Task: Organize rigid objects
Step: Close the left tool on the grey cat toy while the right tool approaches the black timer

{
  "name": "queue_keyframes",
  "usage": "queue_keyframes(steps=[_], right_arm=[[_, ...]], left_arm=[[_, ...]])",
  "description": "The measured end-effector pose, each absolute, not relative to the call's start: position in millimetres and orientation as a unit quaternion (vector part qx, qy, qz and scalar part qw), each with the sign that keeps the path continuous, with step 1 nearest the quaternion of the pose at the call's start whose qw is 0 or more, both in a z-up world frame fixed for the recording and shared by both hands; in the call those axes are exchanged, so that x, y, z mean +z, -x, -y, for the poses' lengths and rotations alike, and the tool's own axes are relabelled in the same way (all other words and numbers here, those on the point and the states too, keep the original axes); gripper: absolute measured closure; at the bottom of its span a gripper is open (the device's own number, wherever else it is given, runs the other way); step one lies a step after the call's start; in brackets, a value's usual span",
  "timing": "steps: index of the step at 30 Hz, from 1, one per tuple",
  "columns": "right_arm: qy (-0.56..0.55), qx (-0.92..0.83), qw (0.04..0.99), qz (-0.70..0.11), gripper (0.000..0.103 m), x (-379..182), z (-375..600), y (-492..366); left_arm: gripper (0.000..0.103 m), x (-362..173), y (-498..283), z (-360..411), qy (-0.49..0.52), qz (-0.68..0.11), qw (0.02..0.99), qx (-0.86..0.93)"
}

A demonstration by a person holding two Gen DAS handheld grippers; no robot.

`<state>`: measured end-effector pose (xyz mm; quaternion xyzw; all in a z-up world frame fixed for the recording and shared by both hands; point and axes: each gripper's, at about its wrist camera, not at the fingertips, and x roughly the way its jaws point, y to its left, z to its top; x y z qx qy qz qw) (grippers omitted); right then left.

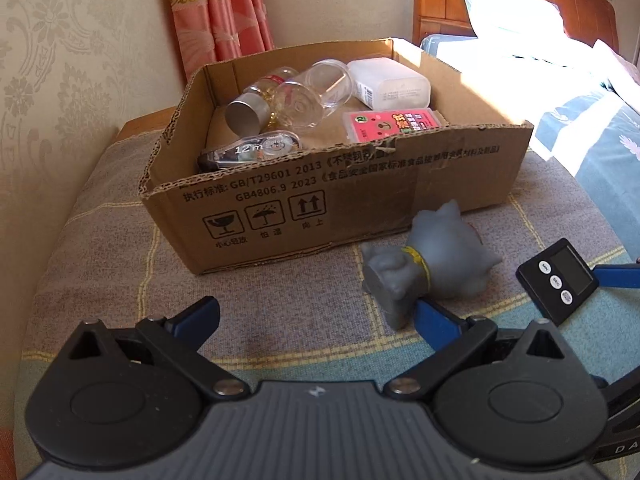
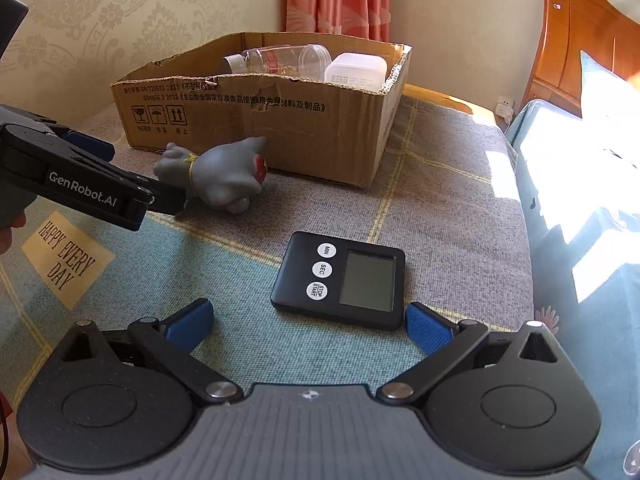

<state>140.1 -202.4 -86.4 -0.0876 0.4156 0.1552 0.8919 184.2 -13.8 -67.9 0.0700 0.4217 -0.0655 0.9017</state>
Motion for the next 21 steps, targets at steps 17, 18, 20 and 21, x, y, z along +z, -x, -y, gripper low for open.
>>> queue_keyframes(steps=[17,18,20,21], right_arm=[[0.089,0.158,0.894,-0.41,0.0,-87.3,206.6,-134.7],[0.088,0.158,0.895,-0.408,0.0,-87.5,208.1,-133.4],[0.087,0.158,0.897,-0.404,0.0,-88.0,211.3,-131.2],[0.087,0.158,0.898,-0.402,0.0,-88.2,212.3,-130.4]], left_arm=[[0.001,-61.9,-166.6,33.2,-0.044,-0.433,0.891,-0.127],[0.001,-60.1,-165.5,37.4,-0.046,-0.431,0.892,-0.132],[0.001,-58.0,-164.8,44.3,-0.049,-0.423,0.894,-0.14],[0.001,-57.6,-165.5,48.0,-0.049,-0.421,0.895,-0.141]])
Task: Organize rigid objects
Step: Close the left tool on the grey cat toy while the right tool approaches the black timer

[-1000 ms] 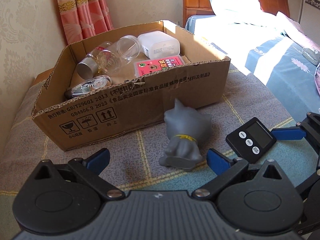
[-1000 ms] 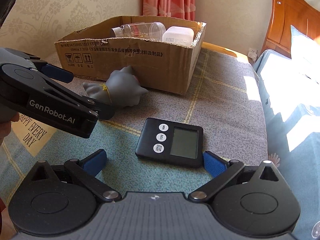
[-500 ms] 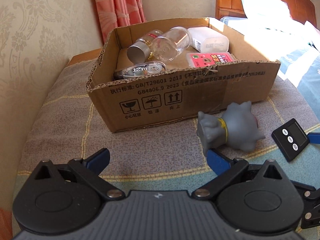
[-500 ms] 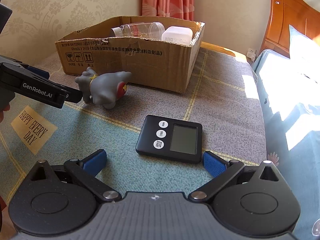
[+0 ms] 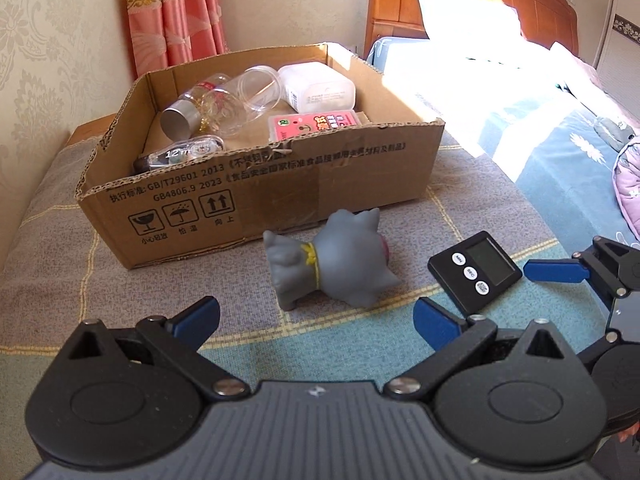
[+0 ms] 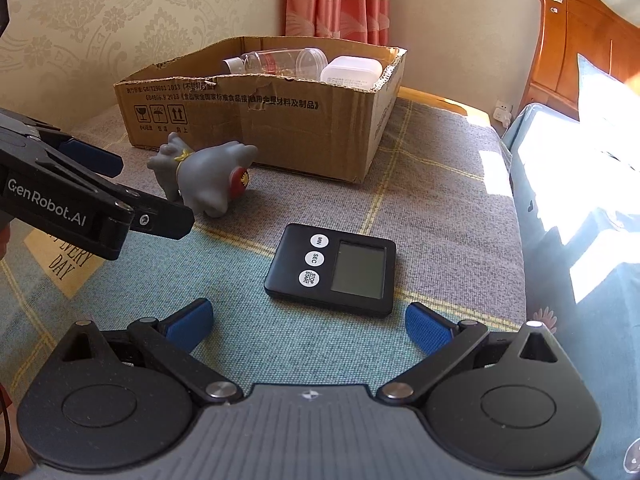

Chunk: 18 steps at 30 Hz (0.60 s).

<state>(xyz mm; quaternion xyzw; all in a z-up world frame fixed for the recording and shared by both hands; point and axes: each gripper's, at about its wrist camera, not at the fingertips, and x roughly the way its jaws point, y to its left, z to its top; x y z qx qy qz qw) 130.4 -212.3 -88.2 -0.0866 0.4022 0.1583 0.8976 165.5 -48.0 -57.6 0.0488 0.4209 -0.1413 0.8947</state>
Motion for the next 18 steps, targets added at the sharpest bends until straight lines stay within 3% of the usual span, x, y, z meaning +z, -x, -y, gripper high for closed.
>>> queue_keyframes(steps=[13,18], right_arm=[[0.088,0.167,0.901,-0.391,0.0,-90.1,217.3,-128.0],[0.089,0.171,0.902,-0.387,0.0,-90.4,217.7,-127.3]], left_arm=[[0.005,-67.6,-191.9,72.2,-0.034,-0.41,0.906,-0.096],[0.026,-74.6,-197.9,74.4,-0.031,-0.42,0.903,-0.088]])
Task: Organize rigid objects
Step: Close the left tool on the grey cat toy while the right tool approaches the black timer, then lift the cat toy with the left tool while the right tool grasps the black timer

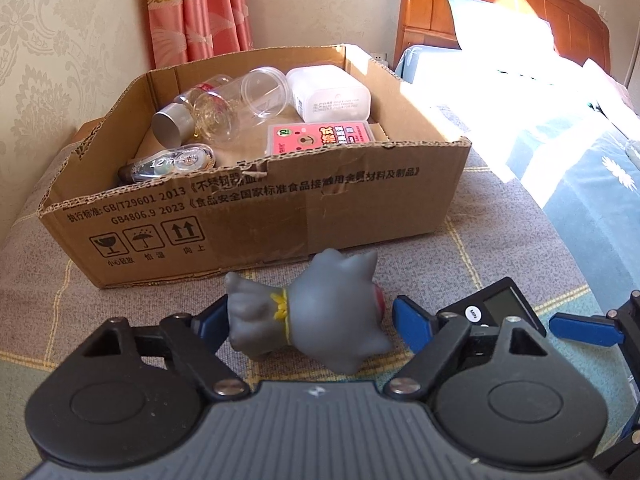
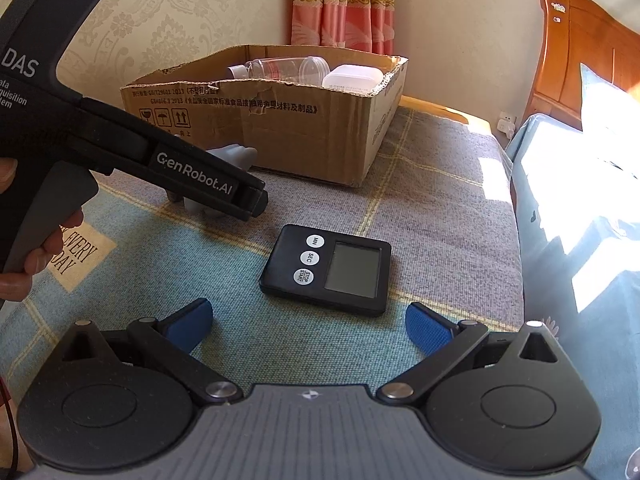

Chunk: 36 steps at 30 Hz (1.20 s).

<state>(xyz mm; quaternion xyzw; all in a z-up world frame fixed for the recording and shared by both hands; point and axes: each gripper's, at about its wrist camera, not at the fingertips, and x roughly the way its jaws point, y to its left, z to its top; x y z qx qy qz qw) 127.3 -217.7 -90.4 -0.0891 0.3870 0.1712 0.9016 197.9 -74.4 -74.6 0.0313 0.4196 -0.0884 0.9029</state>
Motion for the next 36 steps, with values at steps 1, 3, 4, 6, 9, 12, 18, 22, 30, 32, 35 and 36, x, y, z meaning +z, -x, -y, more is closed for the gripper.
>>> queue_keyframes(steps=[1,3,4,6,9,12,18,22,30,32,35,36], right_arm=[[0.089,0.171,0.902,-0.387,0.0,-90.4,217.6,-127.4],[0.089,0.171,0.902,-0.387,0.0,-90.5,217.3,-127.4],[0.089,0.171,0.902,-0.387,0.0,-90.5,217.2,-127.7],[0.089,0.169,0.902,-0.387,0.0,-90.4,216.7,-128.1],[0.088,0.166,0.902,-0.39,0.0,-89.9,215.6,-129.1],[0.086,0.162,0.901,-0.392,0.0,-89.7,212.8,-132.4],[0.088,0.165,0.899,-0.395,0.0,-90.2,199.4,-144.1],[0.092,0.174,0.896,-0.399,0.0,-89.9,187.5,-151.7],[0.089,0.165,0.896,-0.402,0.0,-89.6,177.3,-156.9],[0.086,0.156,0.898,-0.403,0.0,-89.9,177.9,-157.4],[0.08,0.14,0.901,-0.403,0.0,-89.8,179.2,-158.5],[0.077,0.138,0.902,-0.402,0.0,-90.0,180.0,-159.1]], left_arm=[[0.027,-75.4,-198.3,73.9,-0.033,-0.42,0.903,-0.085],[0.027,-74.9,-197.1,71.3,-0.027,-0.418,0.904,-0.088],[0.027,-74.6,-196.6,70.6,-0.028,-0.418,0.904,-0.088],[0.027,-74.3,-194.5,68.6,-0.033,-0.416,0.904,-0.087],[0.027,-73.0,-190.0,61.1,-0.041,-0.416,0.905,-0.081],[0.03,-70.7,-184.9,47.2,-0.044,-0.413,0.907,-0.072],[0.03,-67.5,-175.8,19.2,-0.047,-0.411,0.908,-0.056],[0.03,-67.9,-171.7,9.6,-0.047,-0.41,0.909,-0.057],[0.029,-68.7,-169.1,4.7,-0.041,-0.405,0.911,-0.068],[0.029,-69.0,-169.5,3.8,-0.041,-0.402,0.912,-0.07],[0.027,-68.7,-168.4,2.8,-0.041,-0.398,0.914,-0.07],[0.025,-68.6,-167.8,2.6,-0.042,-0.396,0.914,-0.071]])
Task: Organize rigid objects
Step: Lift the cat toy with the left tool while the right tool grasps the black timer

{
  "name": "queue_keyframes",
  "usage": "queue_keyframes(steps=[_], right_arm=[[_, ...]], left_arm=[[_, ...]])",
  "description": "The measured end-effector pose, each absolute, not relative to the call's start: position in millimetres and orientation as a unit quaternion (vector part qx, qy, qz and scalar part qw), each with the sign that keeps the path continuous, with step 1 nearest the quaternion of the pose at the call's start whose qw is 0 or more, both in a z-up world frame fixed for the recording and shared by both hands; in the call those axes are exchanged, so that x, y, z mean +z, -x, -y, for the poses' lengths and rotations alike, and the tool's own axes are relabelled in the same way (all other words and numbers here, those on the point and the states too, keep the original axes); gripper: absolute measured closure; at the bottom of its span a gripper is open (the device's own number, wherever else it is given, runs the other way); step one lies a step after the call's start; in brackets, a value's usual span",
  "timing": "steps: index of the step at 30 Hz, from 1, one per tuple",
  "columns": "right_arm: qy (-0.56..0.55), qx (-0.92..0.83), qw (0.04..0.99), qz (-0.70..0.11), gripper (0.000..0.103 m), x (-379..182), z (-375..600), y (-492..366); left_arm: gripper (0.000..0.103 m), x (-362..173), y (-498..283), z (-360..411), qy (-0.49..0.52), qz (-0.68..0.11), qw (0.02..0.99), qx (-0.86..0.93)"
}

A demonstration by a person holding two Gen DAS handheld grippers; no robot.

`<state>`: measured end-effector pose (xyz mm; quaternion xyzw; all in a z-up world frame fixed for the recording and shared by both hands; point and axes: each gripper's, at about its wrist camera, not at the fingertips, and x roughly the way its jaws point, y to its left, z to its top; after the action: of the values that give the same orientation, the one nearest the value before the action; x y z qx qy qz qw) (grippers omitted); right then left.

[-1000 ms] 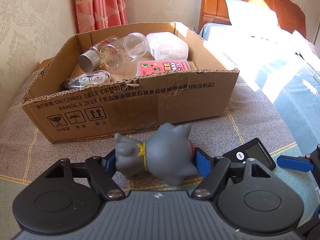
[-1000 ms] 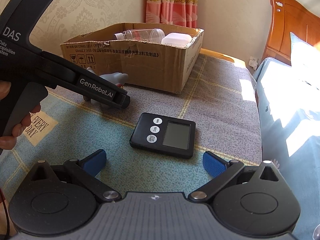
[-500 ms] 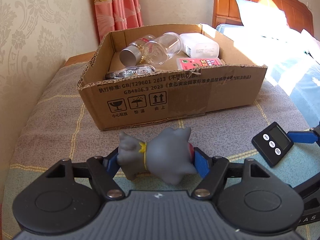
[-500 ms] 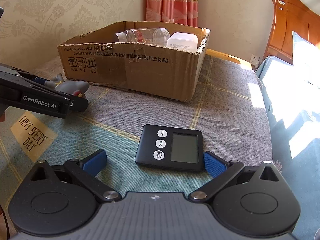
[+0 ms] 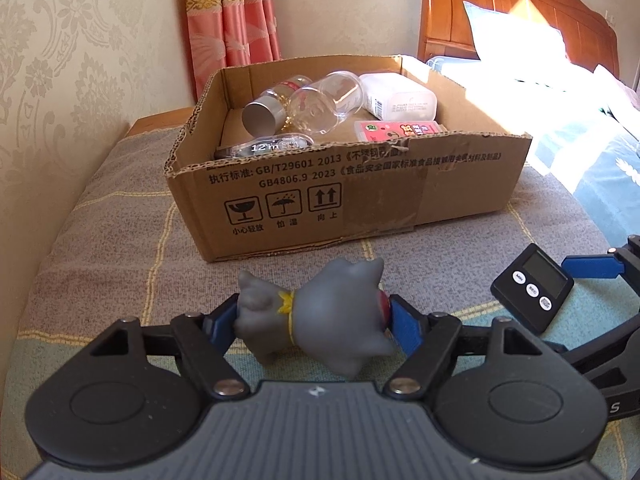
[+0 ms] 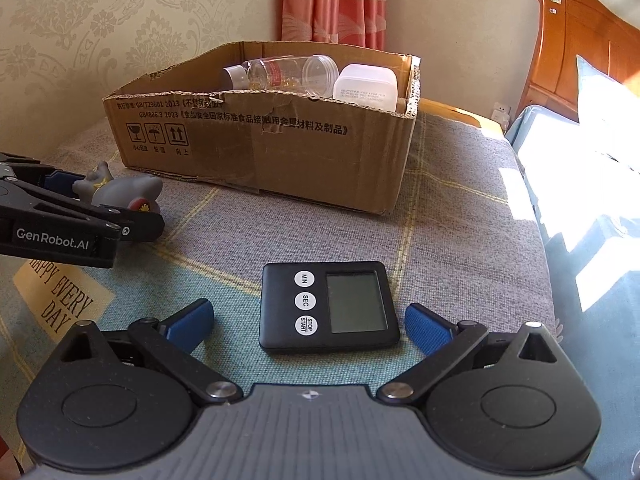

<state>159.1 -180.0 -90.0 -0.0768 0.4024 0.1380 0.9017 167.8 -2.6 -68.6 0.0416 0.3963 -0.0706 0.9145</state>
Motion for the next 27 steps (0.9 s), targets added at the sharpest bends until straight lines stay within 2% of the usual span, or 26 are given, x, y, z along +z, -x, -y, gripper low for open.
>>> queue_keyframes(steps=[3,11,13,23,25,27], right_arm=[[0.075,0.131,0.904,-0.399,0.002,-89.8,180.8,-161.2],[0.077,0.135,0.907,-0.391,0.017,-86.5,182.0,-162.9],[0.077,0.134,0.908,-0.389,0.023,-85.7,182.4,-162.5],[0.088,0.162,0.904,-0.386,0.023,-85.2,185.7,-167.1],[0.091,0.164,0.904,-0.385,0.029,-84.2,185.8,-166.8],[0.093,0.163,0.902,-0.388,0.029,-83.2,185.6,-166.9]], left_arm=[[0.024,-70.0,-167.2,4.3,-0.045,-0.395,0.915,-0.073],[0.024,-75.6,-167.0,3.0,-0.044,-0.403,0.911,-0.074],[0.024,-76.2,-167.7,1.9,-0.041,-0.403,0.911,-0.073],[0.024,-75.0,-170.0,2.7,-0.036,-0.405,0.91,-0.08],[0.025,-74.0,-169.6,2.1,-0.035,-0.403,0.911,-0.08],[0.025,-73.3,-169.4,1.3,-0.034,-0.401,0.912,-0.081]])
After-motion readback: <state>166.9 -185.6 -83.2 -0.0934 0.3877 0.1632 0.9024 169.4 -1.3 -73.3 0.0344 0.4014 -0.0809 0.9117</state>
